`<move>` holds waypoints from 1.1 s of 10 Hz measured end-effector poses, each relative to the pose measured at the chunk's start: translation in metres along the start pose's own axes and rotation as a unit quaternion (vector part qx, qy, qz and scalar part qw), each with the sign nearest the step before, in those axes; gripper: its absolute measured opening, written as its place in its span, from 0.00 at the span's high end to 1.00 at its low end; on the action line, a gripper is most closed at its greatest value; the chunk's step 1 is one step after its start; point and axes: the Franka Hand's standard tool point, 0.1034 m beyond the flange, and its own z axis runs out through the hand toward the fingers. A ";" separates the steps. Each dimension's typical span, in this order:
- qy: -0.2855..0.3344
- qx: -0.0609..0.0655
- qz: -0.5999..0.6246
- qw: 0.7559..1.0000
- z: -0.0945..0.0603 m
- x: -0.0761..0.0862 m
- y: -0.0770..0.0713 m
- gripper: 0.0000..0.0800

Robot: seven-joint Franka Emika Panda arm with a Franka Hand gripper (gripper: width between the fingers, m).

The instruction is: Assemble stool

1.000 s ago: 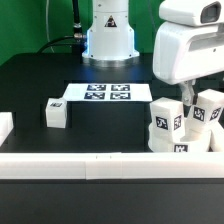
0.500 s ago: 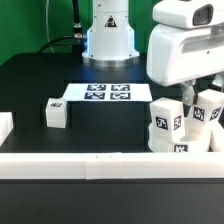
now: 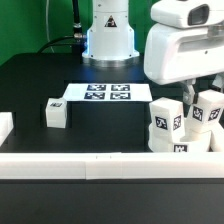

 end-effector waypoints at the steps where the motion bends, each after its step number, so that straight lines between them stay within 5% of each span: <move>1: 0.001 -0.001 0.080 0.997 0.000 -0.001 -0.001 0.58; 3: 0.001 -0.001 0.195 0.981 0.001 0.000 -0.003 0.58; 5: 0.001 0.001 0.340 0.940 0.001 -0.001 -0.005 0.58; 11: 0.000 0.002 0.510 0.860 0.002 0.000 -0.006 0.58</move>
Offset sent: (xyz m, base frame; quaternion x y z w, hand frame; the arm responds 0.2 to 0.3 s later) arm -0.0044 0.0036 -0.0039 0.0092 -0.0089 0.3301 0.9439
